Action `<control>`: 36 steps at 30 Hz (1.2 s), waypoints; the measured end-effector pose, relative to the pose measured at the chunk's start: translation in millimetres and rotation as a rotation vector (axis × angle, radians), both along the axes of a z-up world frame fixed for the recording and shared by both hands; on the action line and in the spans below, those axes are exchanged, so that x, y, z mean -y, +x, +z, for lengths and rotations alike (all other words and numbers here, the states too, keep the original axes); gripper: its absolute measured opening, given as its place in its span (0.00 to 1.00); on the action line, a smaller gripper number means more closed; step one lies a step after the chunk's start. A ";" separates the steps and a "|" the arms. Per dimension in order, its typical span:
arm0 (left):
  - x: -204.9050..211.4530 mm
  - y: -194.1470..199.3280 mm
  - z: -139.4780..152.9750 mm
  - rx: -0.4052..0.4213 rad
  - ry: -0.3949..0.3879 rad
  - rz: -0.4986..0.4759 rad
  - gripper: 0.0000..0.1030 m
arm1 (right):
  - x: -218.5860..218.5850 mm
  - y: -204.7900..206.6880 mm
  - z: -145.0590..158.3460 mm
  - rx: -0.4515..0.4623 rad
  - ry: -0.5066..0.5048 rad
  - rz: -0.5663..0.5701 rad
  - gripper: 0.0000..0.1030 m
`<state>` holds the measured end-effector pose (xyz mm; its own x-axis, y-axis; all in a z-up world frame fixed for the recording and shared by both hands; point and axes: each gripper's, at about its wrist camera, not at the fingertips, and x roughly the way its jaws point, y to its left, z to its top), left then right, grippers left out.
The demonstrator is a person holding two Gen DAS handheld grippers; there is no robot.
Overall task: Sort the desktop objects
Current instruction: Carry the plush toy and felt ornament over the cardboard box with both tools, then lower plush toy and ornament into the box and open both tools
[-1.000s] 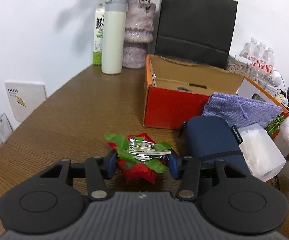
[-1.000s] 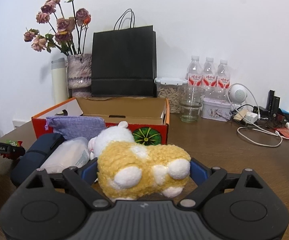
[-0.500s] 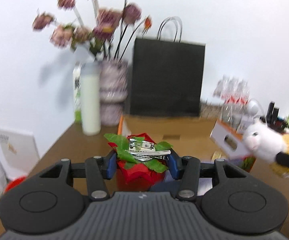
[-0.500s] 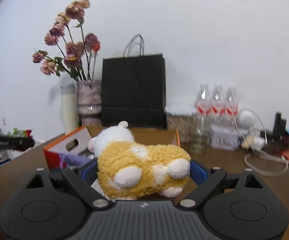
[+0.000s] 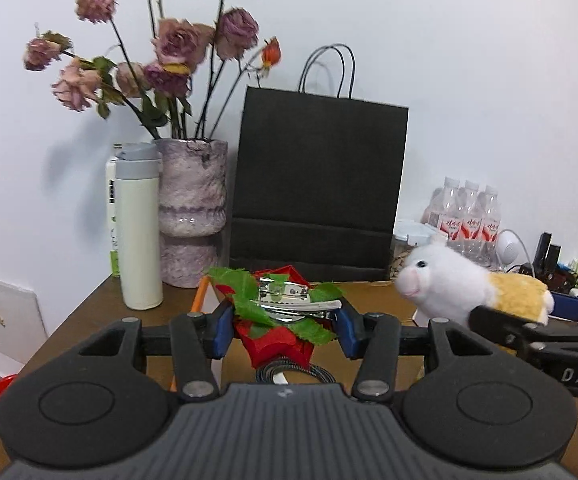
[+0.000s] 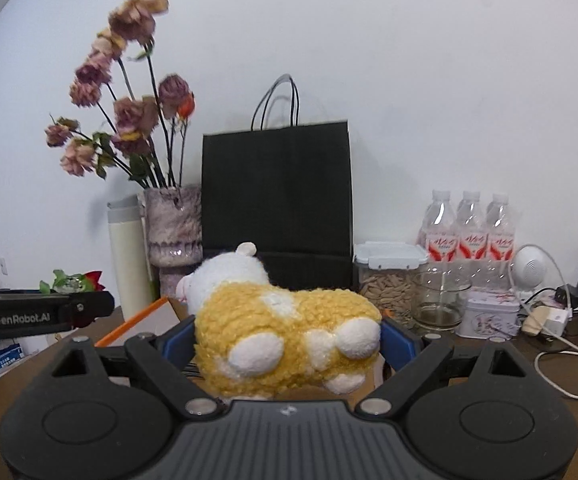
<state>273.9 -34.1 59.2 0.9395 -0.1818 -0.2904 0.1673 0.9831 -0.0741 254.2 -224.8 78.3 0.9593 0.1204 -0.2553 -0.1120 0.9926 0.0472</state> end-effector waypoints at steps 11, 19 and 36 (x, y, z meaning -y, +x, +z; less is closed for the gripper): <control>12.8 72.8 -25.0 -0.092 0.058 -0.009 0.49 | -6.3 73.9 -30.2 -0.111 -0.041 -0.016 0.89; 15.7 97.0 -39.3 -0.159 0.081 -0.003 0.49 | -6.4 107.2 -44.4 -0.179 -0.057 -0.021 0.89; 22.8 96.8 -55.4 -0.197 0.125 -0.018 0.54 | -10.5 105.2 -59.8 -0.258 -0.079 -0.004 0.90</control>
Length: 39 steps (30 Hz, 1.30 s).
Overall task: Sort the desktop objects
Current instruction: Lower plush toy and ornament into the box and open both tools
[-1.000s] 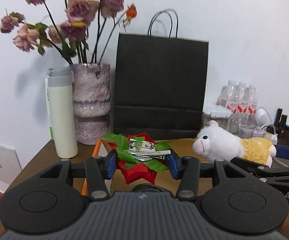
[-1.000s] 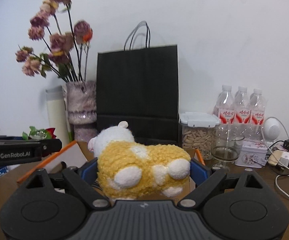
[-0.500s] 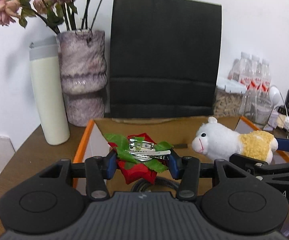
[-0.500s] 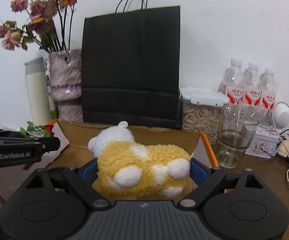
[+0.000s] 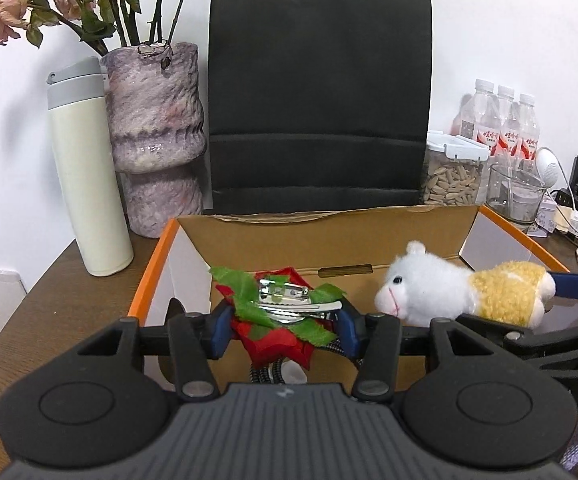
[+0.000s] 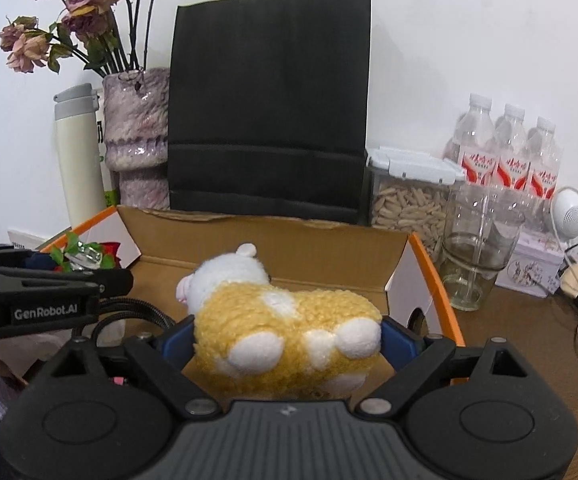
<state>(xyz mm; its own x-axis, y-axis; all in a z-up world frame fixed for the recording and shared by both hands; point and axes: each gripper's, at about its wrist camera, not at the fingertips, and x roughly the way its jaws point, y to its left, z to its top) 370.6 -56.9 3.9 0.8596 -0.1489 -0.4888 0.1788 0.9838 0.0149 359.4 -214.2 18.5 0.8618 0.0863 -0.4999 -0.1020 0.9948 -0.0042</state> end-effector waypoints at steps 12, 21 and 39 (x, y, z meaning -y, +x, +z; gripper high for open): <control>3.5 -12.3 7.7 0.082 0.028 0.027 1.00 | -0.5 -2.8 -0.9 -0.037 0.043 0.020 1.00; 2.1 -17.8 9.9 0.100 0.013 0.039 1.00 | -2.2 -8.7 6.2 -0.015 0.042 0.019 1.00; -14.3 -69.6 24.5 0.186 -0.059 0.075 1.00 | -1.0 -52.2 27.4 0.059 0.043 0.030 1.00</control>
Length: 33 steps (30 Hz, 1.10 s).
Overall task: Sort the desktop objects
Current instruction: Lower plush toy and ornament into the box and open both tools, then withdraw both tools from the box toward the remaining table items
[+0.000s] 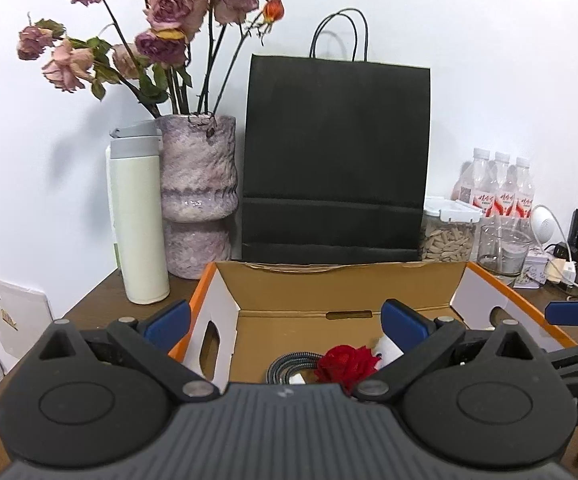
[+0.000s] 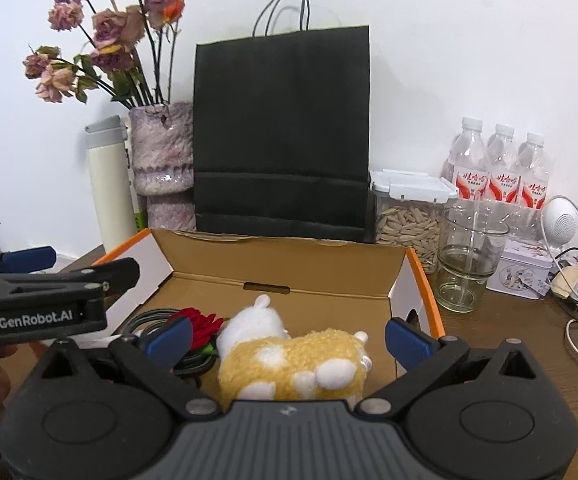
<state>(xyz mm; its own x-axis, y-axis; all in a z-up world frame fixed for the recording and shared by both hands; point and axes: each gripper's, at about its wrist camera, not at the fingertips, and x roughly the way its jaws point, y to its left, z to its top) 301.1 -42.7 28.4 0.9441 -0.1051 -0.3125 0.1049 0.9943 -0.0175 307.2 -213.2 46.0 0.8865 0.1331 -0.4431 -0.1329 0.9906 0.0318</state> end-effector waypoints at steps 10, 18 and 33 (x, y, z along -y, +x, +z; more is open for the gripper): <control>-9.1 -46.0 3.6 0.014 -0.017 0.023 1.00 | 12.7 -50.2 8.3 0.060 0.016 -0.015 1.00; -20.9 -72.5 -9.4 -0.038 -0.005 0.036 1.00 | 20.4 -93.9 -6.1 0.053 -0.010 -0.037 1.00; -13.1 -109.0 -30.6 -0.139 0.027 -0.019 1.00 | 19.0 -143.1 -33.4 -0.022 -0.037 -0.009 1.00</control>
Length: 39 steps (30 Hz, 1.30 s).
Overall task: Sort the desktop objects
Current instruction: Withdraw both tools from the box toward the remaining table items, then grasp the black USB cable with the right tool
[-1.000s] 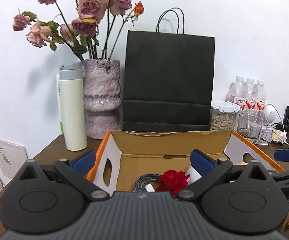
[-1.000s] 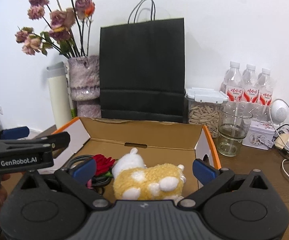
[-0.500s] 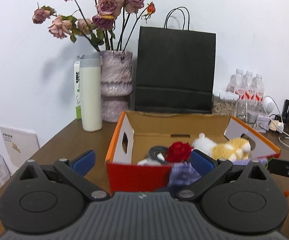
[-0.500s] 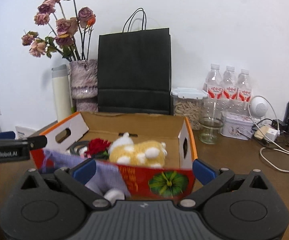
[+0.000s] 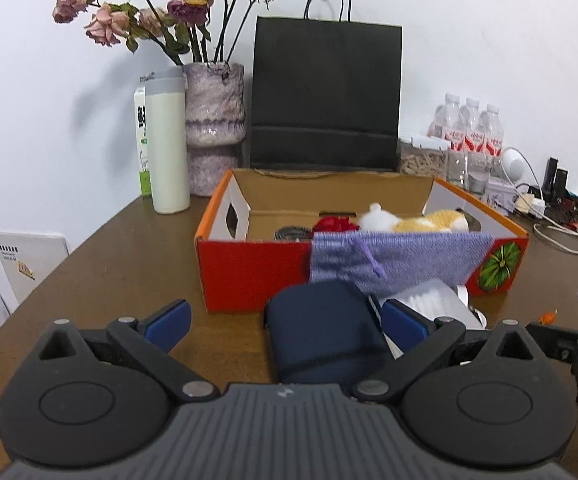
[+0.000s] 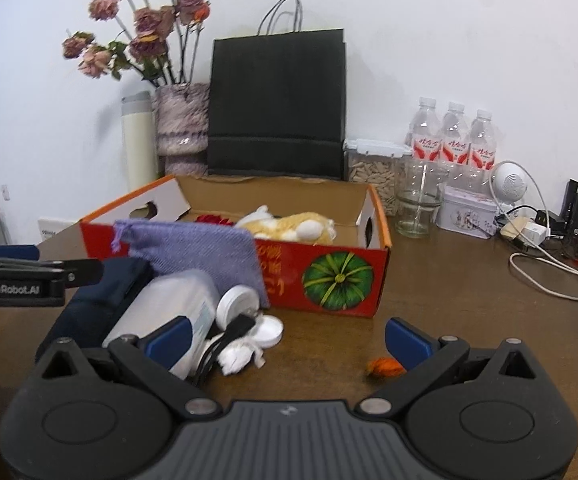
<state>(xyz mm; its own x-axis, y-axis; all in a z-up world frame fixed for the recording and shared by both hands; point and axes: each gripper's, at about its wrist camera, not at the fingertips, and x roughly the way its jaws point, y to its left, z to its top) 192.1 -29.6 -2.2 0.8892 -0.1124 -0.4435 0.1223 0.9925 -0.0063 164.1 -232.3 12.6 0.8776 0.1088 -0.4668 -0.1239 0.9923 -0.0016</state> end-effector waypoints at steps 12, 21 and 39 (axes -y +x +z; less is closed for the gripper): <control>-5.8 -8.5 -4.0 -0.040 -0.005 0.012 1.00 | -28.3 -3.9 -15.8 -0.101 -0.089 0.074 0.86; -4.6 -9.1 -5.9 -0.055 -0.001 0.005 1.00 | -35.4 7.0 -23.3 -0.166 -0.054 0.077 0.58; -6.9 -5.4 -9.2 -0.082 -0.017 0.008 1.00 | -29.7 8.2 -21.4 -0.155 0.025 0.076 0.04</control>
<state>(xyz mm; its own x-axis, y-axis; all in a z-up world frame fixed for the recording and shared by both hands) 186.6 -22.7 -11.5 0.8506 -0.1130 -0.5134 0.1124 0.9931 -0.0325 172.3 -202.6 -8.8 0.7842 0.1854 -0.5922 -0.1958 0.9795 0.0474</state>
